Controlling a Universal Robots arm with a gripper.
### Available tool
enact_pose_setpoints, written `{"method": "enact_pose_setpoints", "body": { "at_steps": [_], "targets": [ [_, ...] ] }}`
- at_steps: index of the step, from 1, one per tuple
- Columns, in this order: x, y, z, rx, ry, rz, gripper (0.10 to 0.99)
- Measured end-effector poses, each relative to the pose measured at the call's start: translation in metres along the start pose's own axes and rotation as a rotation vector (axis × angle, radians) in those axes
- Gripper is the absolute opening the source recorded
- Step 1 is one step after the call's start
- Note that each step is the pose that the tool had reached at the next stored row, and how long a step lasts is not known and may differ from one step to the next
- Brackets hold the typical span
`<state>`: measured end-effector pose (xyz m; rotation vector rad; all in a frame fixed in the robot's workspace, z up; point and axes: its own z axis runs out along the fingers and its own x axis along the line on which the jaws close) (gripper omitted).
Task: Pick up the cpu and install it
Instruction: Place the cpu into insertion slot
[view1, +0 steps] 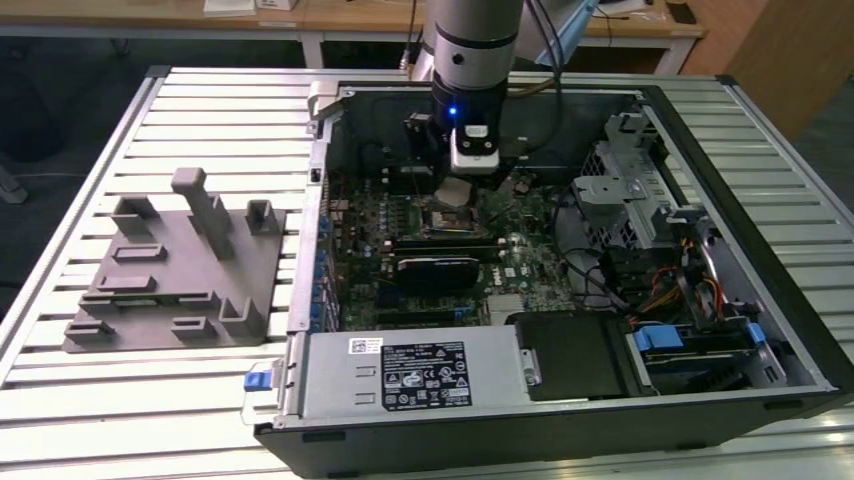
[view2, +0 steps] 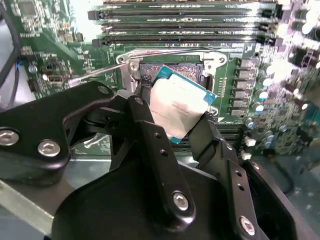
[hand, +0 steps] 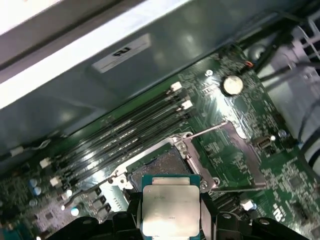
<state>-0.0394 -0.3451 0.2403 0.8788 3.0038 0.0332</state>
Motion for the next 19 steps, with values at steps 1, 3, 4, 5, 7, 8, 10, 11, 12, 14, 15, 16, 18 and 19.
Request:
{"method": "enact_pose_setpoints", "body": {
  "at_steps": [1, 3, 4, 5, 7, 8, 10, 11, 12, 14, 15, 16, 18, 19],
  "targets": [
    [0.0000, 0.0000, 0.0001, 0.000, -0.0005, 0.018, 0.545],
    [0.0000, 0.0000, 0.0003, 0.000, -0.0013, 0.054, 0.545],
    [0.0000, 0.0000, 0.0005, 0.000, -0.0017, 0.072, 0.545],
    [0.0000, 0.0000, 0.0007, 0.001, -0.0022, 0.091, 0.545],
    [0.0000, 0.0000, 0.0009, 0.001, -0.0030, 0.128, 0.545],
    [0.0000, 0.0000, 0.0010, 0.001, -0.0035, 0.145, 0.545],
    [0.0000, 0.0000, 0.0012, 0.001, -0.0042, 0.179, 0.545],
    [0.0000, 0.0000, 0.0013, 0.001, -0.0046, 0.196, 0.545],
    [0.0000, 0.0000, 0.0014, 0.001, -0.0051, 0.213, 0.545],
    [0.0000, 0.0000, 0.0016, 0.001, -0.0059, 0.250, 0.545],
    [0.0000, 0.0000, 0.0017, 0.001, -0.0063, 0.267, 0.545],
    [0.0000, 0.0000, 0.0018, 0.002, -0.0067, 0.284, 0.545],
    [0.0000, 0.0000, 0.0019, 0.002, -0.0075, 0.318, 0.545],
    [0.0000, -0.0001, 0.0019, 0.002, -0.0079, 0.335, 0.545]
  ]
}}
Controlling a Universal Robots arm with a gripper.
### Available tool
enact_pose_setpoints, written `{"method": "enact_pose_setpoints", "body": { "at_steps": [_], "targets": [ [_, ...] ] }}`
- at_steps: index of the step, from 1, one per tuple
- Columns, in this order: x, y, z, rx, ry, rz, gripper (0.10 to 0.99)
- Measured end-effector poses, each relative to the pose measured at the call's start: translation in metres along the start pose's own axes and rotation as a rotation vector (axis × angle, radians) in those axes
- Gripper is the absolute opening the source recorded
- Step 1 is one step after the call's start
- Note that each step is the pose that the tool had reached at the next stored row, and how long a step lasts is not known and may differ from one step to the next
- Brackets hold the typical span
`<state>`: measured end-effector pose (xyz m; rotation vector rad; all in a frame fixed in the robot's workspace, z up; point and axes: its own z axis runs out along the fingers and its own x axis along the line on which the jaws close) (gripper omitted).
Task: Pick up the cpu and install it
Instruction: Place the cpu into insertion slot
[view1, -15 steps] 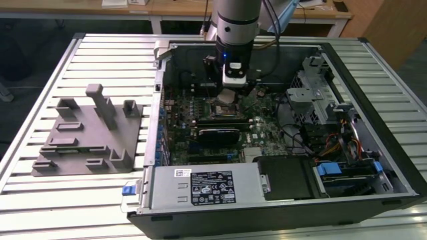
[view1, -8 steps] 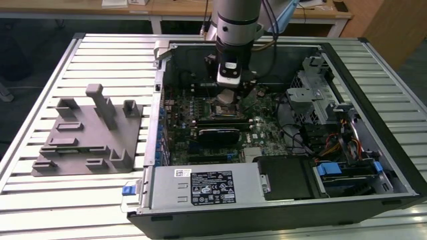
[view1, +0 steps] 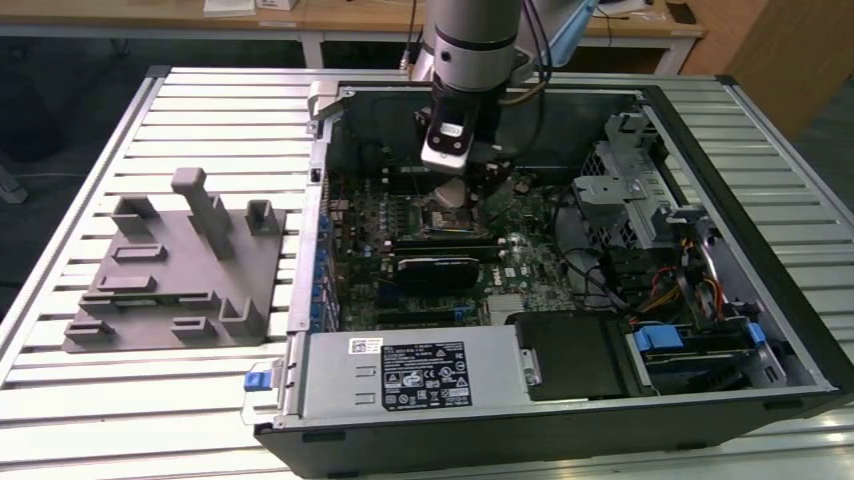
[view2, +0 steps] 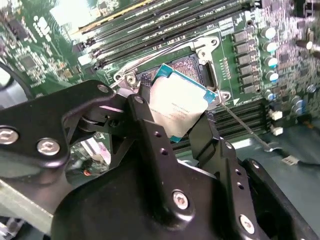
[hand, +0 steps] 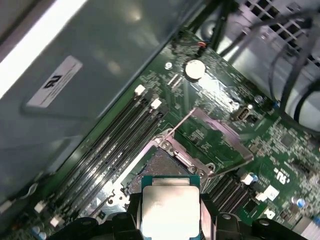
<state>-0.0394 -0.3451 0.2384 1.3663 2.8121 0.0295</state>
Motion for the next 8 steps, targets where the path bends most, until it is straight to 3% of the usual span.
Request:
{"method": "enact_pose_setpoints", "body": {
  "at_steps": [8],
  "targets": [
    [0.0000, 0.0000, 0.0004, 0.001, -0.0032, 0.132, 0.545]
  ]
}}
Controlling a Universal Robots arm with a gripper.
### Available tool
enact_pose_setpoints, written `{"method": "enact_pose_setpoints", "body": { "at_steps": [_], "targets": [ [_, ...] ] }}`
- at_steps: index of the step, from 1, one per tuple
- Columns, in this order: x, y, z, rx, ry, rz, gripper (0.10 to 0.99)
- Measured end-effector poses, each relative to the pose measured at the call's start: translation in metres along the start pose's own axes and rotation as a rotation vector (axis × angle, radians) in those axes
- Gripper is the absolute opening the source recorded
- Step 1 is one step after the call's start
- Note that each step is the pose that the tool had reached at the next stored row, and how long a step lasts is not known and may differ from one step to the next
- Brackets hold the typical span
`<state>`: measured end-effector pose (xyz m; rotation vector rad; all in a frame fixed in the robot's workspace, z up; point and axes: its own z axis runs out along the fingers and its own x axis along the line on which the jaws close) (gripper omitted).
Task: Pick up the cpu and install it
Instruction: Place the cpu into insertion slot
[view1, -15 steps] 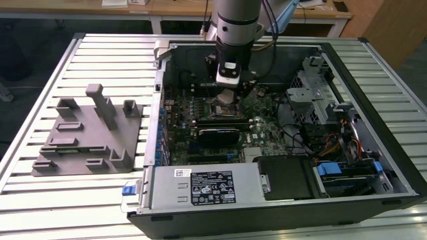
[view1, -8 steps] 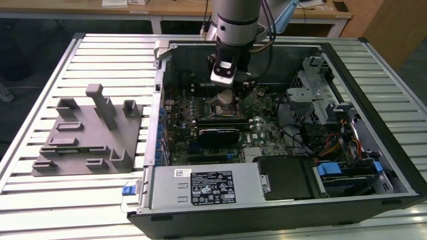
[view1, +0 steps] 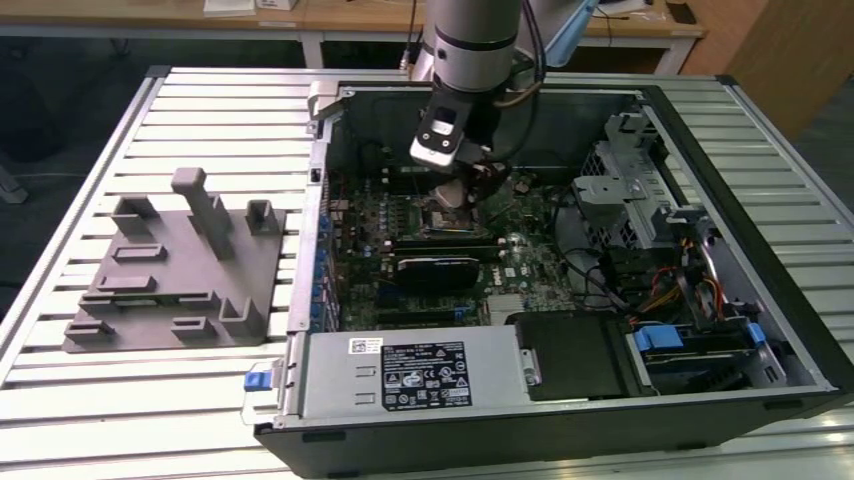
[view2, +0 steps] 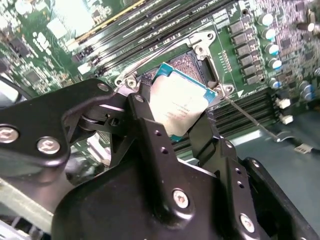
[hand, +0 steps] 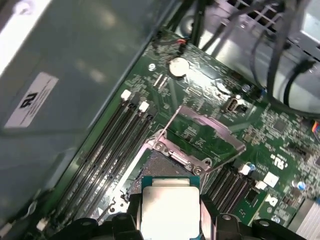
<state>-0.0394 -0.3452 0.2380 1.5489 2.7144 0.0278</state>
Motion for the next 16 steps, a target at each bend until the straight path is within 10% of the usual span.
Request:
{"method": "enact_pose_setpoints", "body": {
  "at_steps": [16],
  "targets": [
    [0.0000, 0.0000, 0.0013, 0.002, -0.0068, 0.287, 0.545]
  ]
}}
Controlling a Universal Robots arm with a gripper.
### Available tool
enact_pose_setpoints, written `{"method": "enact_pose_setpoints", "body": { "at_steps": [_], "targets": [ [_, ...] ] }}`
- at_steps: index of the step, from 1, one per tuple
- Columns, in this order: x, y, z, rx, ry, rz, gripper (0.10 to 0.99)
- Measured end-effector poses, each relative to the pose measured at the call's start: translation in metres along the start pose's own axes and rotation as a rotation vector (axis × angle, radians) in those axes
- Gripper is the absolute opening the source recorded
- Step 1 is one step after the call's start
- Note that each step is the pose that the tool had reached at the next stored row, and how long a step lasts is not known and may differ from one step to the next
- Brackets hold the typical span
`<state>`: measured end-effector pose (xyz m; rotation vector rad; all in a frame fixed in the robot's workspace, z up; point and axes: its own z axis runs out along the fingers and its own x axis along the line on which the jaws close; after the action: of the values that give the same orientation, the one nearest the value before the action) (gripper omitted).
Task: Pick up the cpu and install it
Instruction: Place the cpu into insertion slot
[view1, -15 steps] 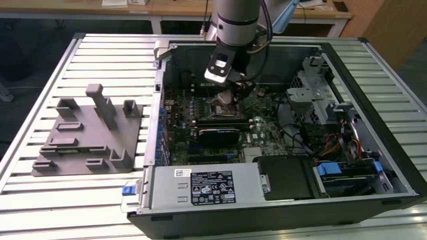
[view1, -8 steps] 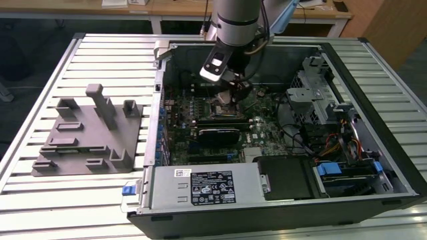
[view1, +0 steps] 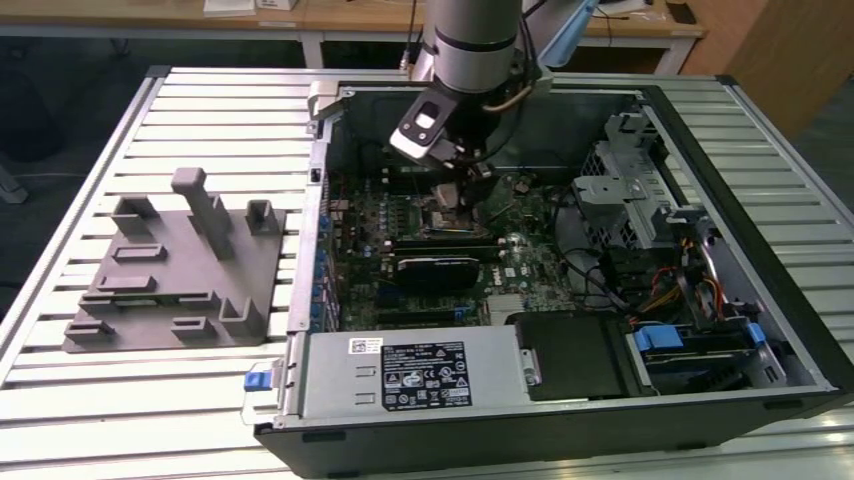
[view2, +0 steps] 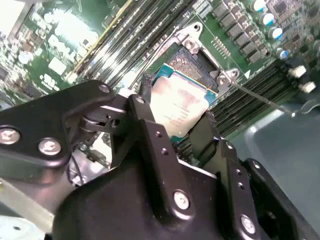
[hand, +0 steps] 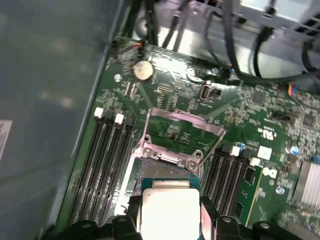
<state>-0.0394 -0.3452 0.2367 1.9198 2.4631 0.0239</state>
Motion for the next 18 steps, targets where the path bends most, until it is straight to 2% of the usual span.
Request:
{"method": "enact_pose_setpoints", "body": {
  "at_steps": [13, 18],
  "targets": [
    [0.0000, 0.0000, 0.0014, 0.001, -0.0053, 0.232, 0.545],
    [0.0000, -0.0002, 0.0057, -0.004, -0.0063, 0.252, 0.545]
  ]
}}
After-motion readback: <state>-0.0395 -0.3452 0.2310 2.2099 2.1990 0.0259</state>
